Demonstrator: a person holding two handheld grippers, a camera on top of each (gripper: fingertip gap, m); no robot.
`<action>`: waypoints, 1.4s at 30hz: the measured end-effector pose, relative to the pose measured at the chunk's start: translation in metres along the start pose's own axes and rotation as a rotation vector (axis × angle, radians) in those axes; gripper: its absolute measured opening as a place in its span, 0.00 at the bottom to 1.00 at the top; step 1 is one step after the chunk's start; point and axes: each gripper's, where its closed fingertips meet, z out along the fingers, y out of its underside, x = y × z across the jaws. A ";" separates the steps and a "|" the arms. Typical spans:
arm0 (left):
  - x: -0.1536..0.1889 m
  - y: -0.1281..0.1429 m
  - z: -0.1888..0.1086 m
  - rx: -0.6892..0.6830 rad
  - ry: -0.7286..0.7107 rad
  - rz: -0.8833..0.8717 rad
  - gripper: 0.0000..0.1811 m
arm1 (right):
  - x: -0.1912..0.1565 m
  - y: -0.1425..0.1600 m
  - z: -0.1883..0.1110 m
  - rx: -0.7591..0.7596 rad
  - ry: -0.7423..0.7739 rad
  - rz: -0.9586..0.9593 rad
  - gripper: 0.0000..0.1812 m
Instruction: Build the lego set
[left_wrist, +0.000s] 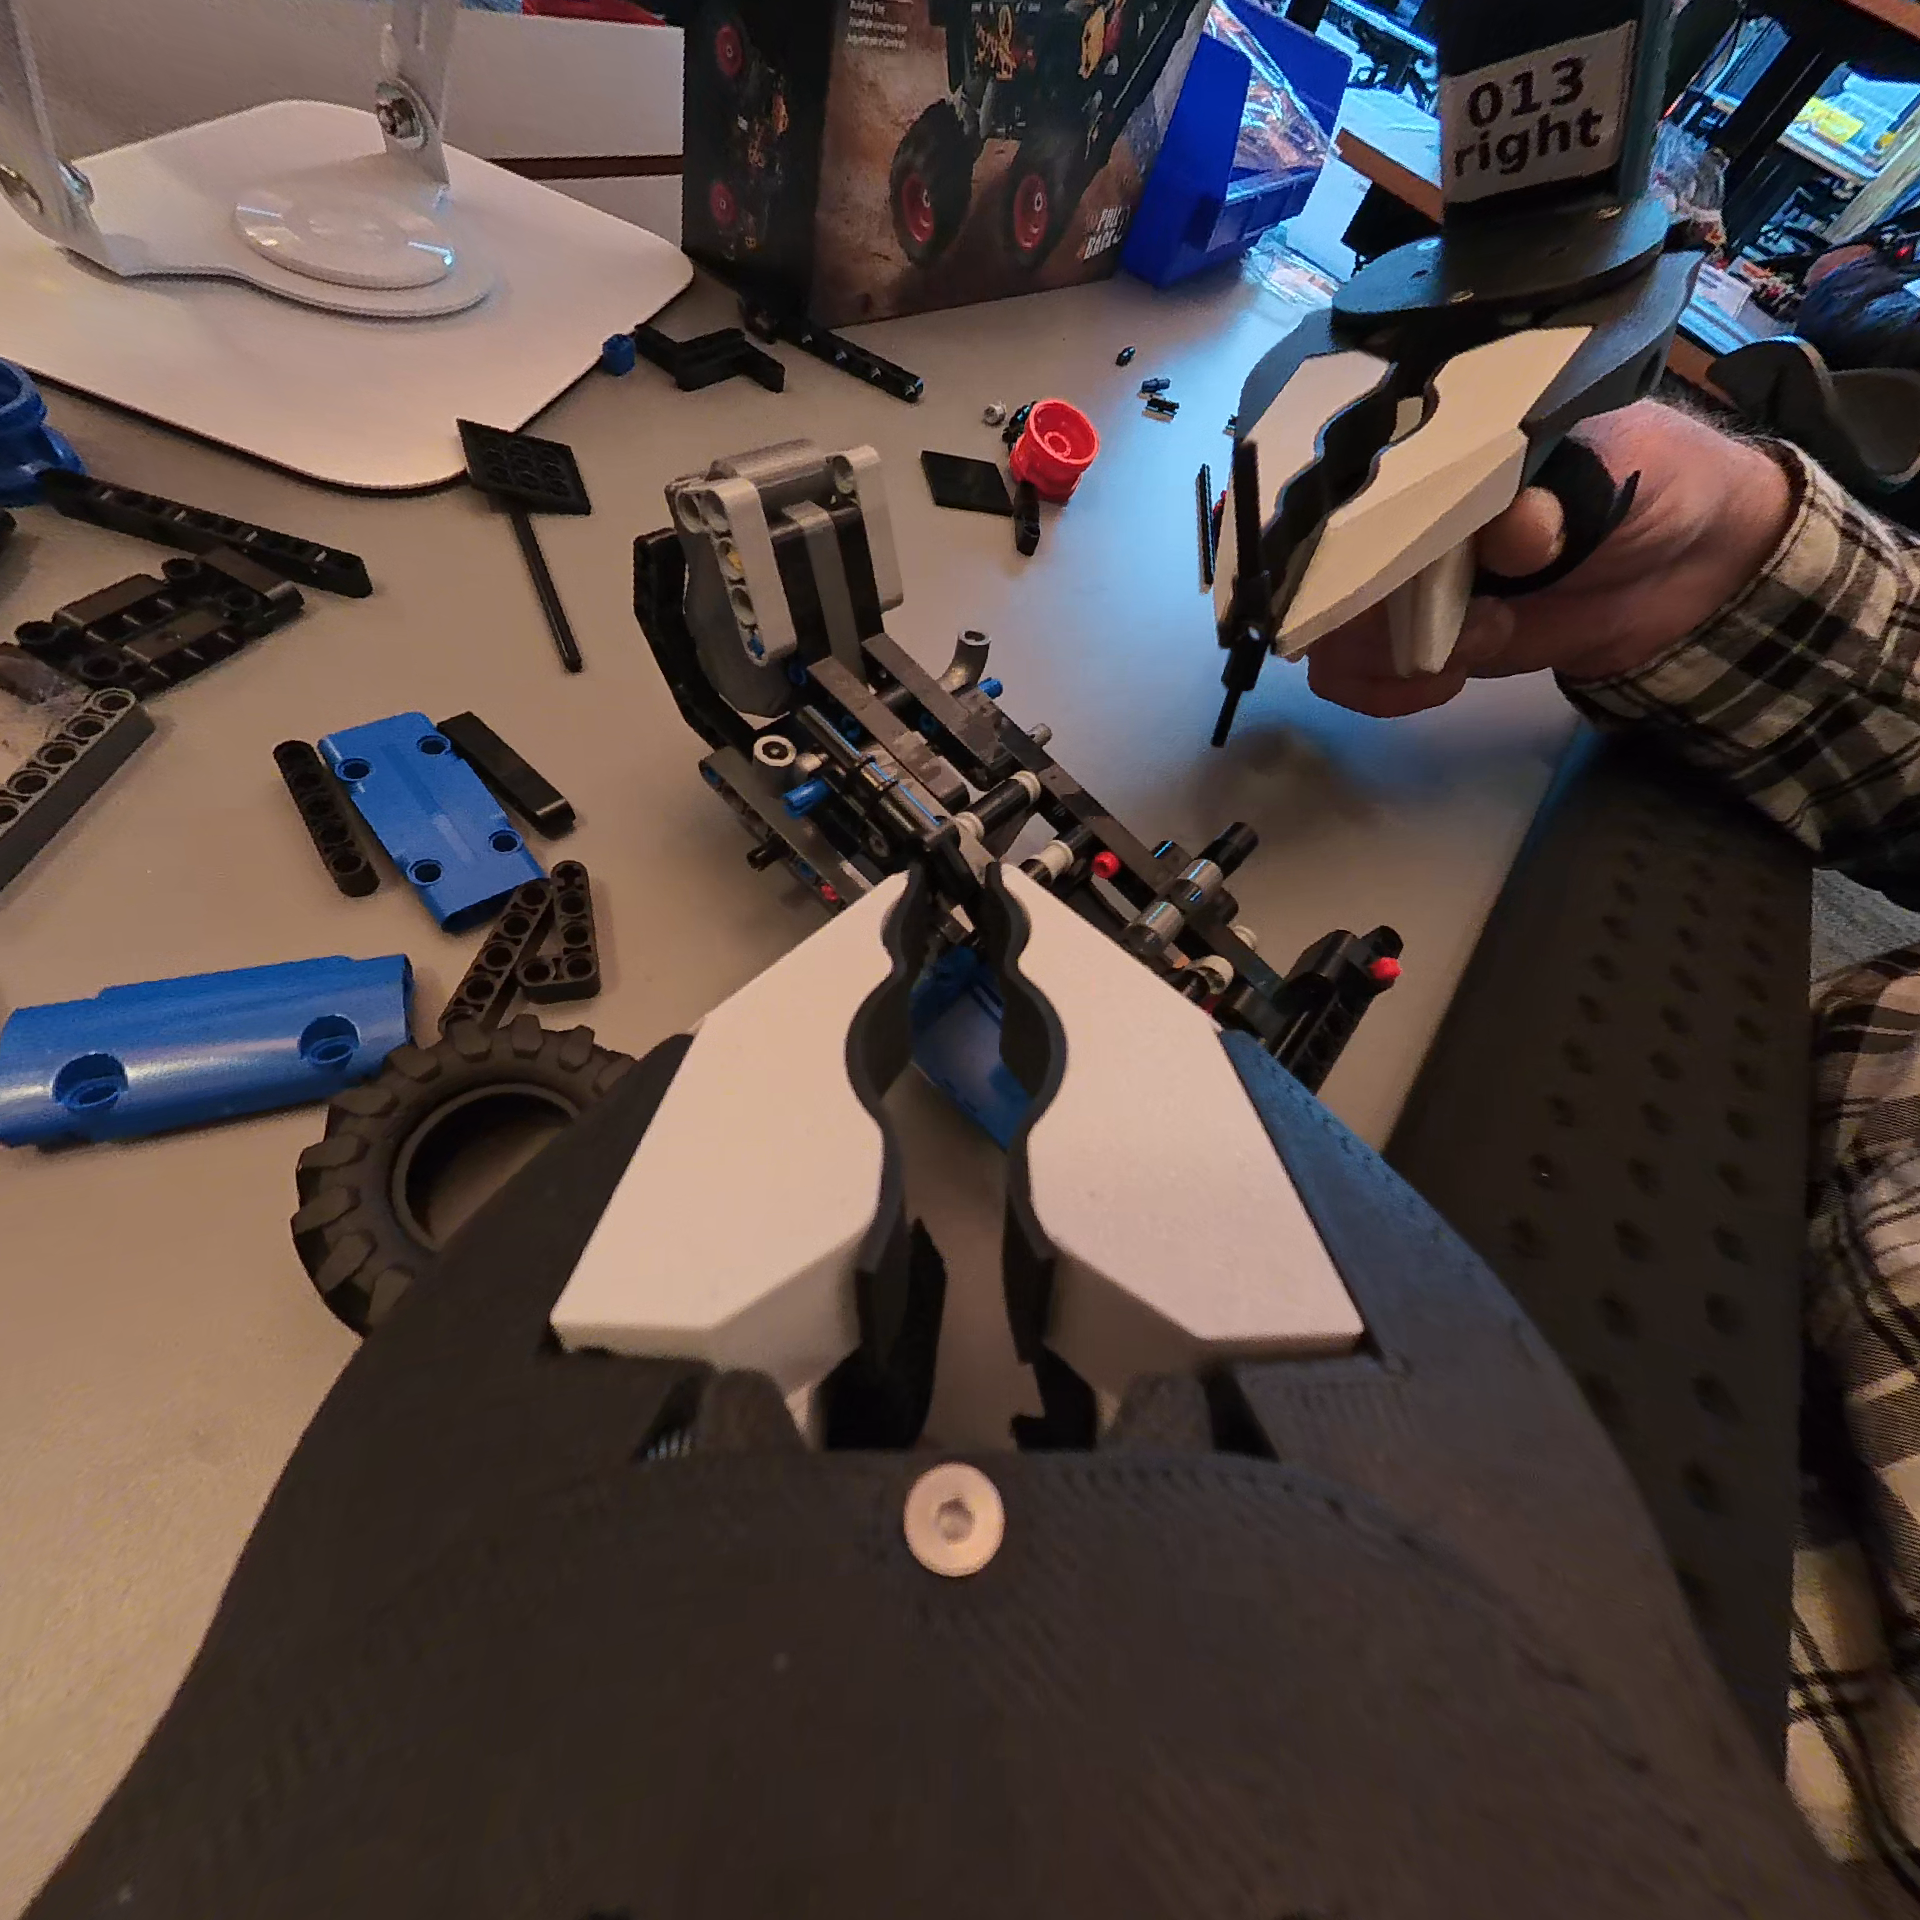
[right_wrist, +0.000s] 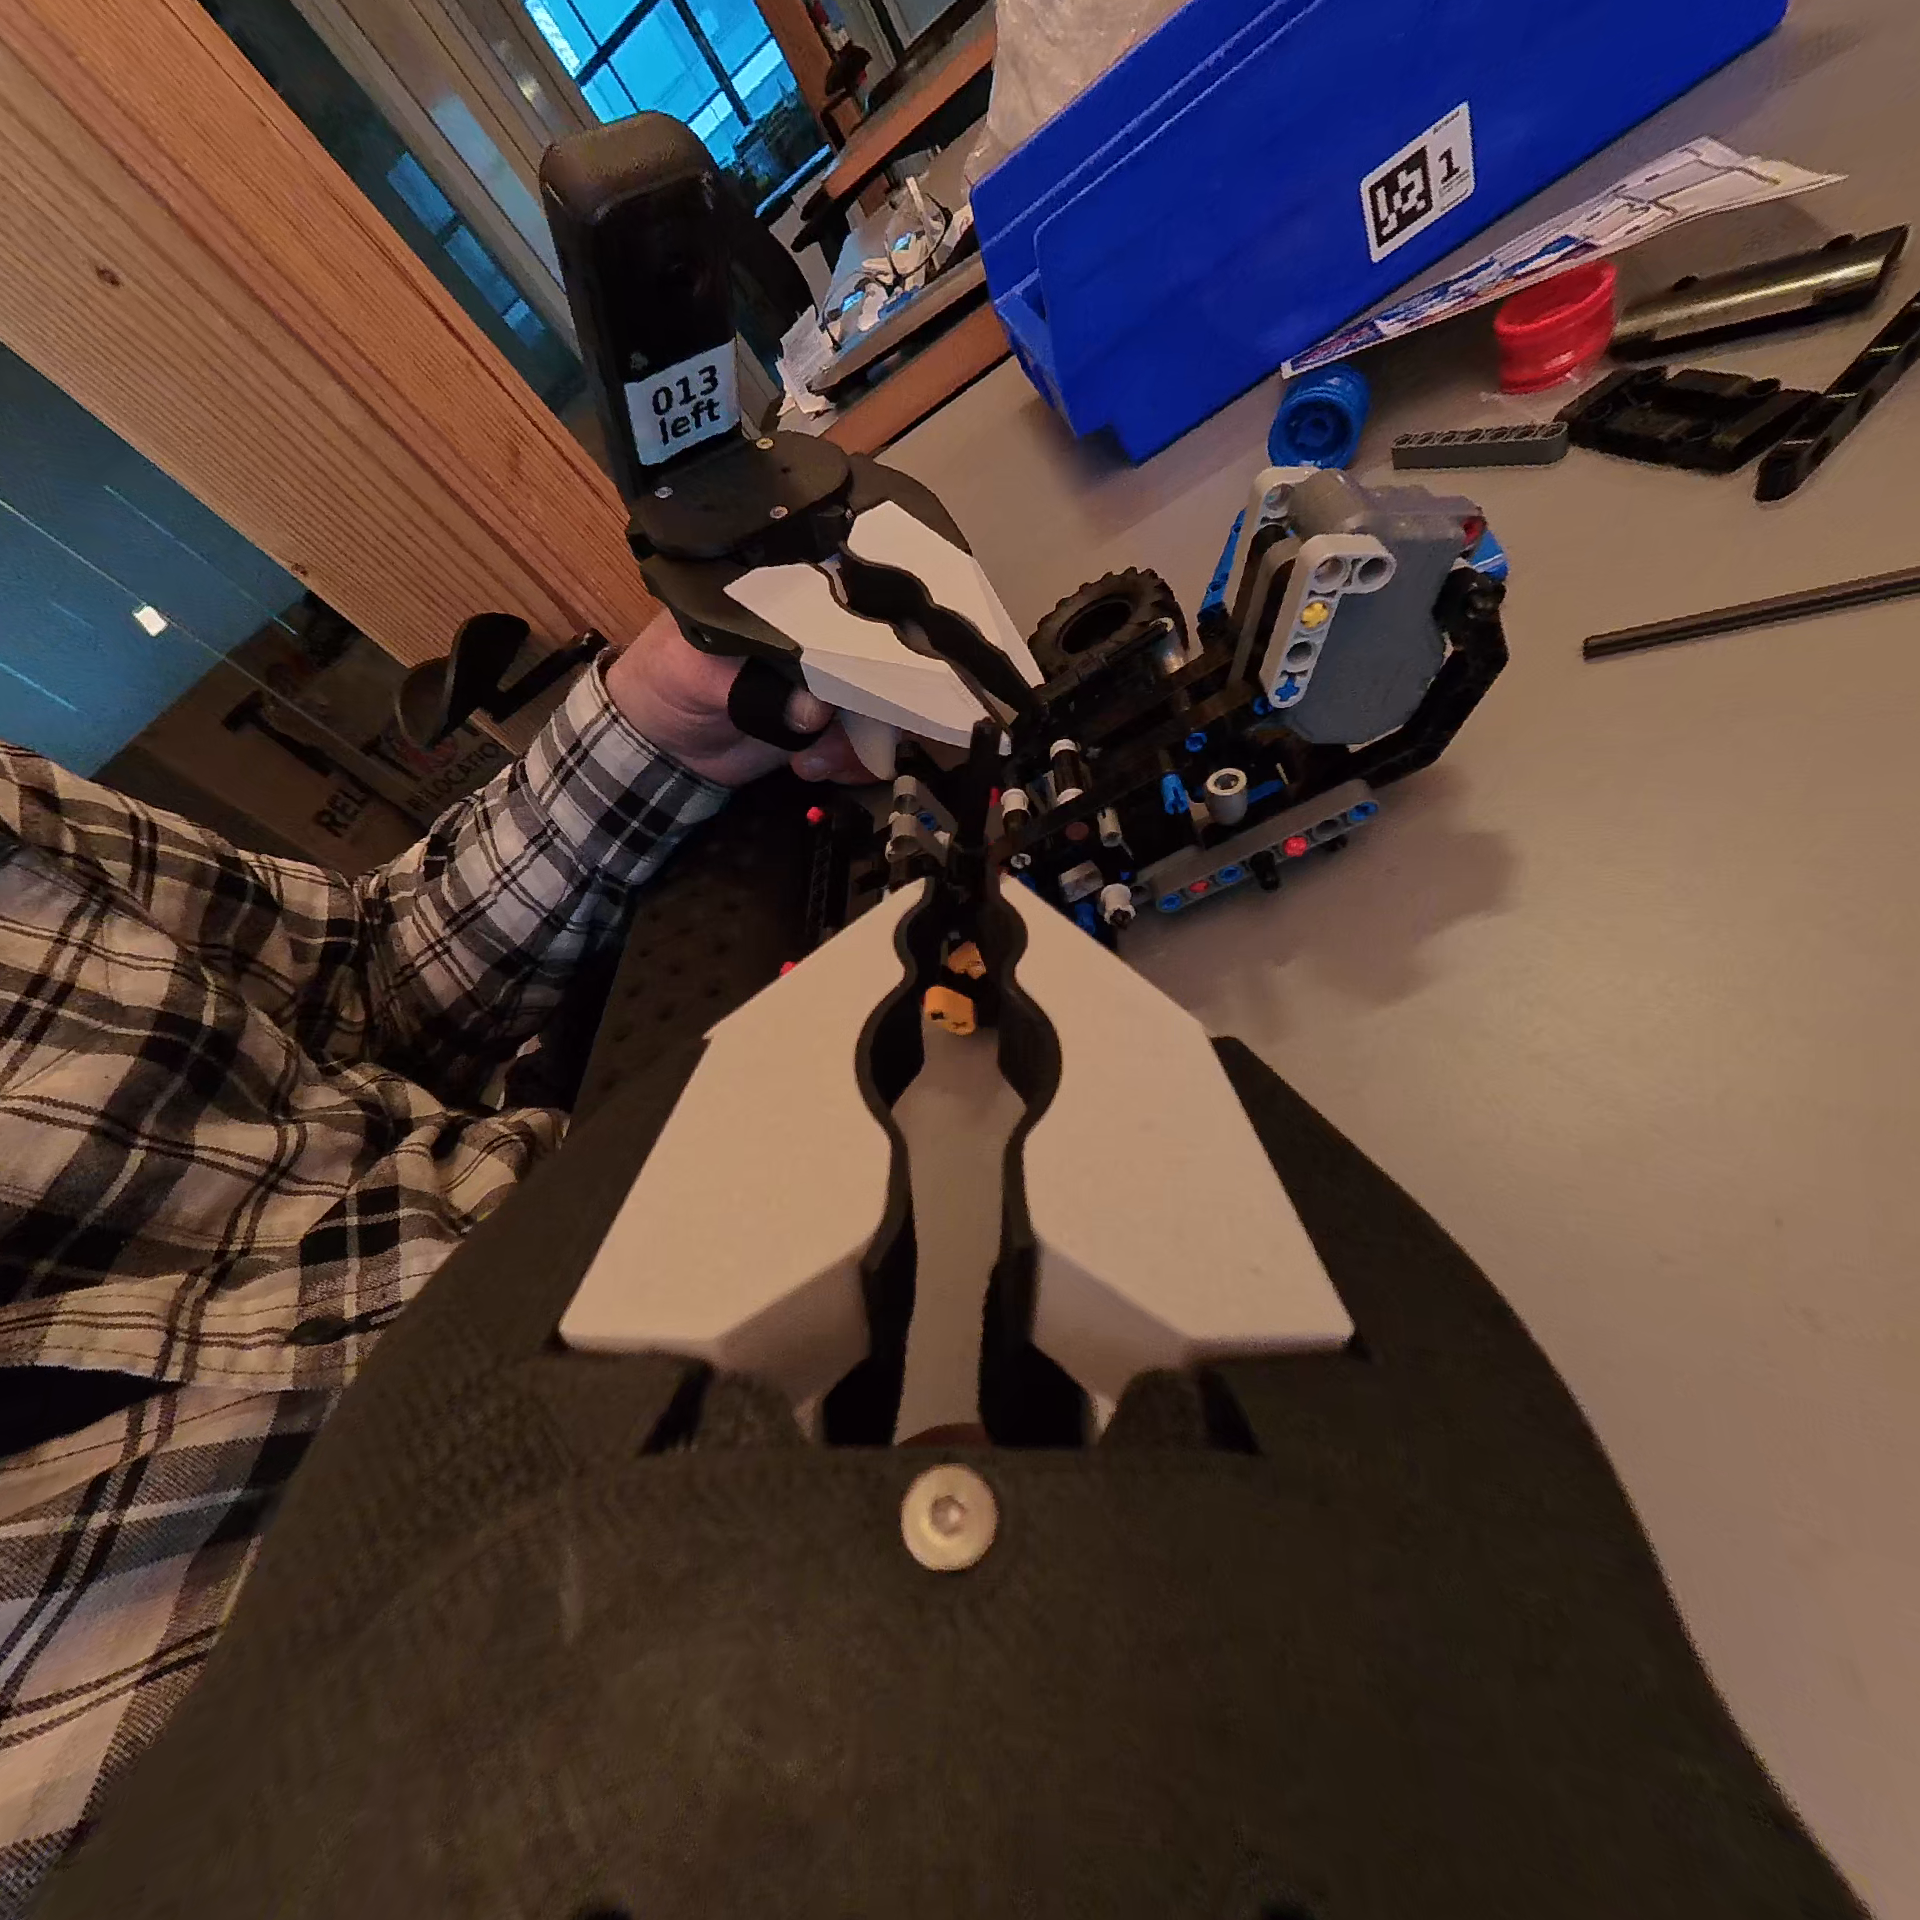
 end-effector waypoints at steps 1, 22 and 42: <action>0.000 0.000 0.000 0.001 -0.001 -0.001 0.05 | 0.001 0.000 -0.001 -0.001 0.009 -0.005 0.03; -0.012 -0.002 -0.003 0.018 -0.065 -0.009 0.07 | 0.008 0.002 -0.003 -0.048 0.128 -0.171 0.03; -0.014 -0.012 -0.011 0.080 -0.083 0.004 0.09 | 0.018 -0.017 -0.029 0.004 0.210 -0.224 0.03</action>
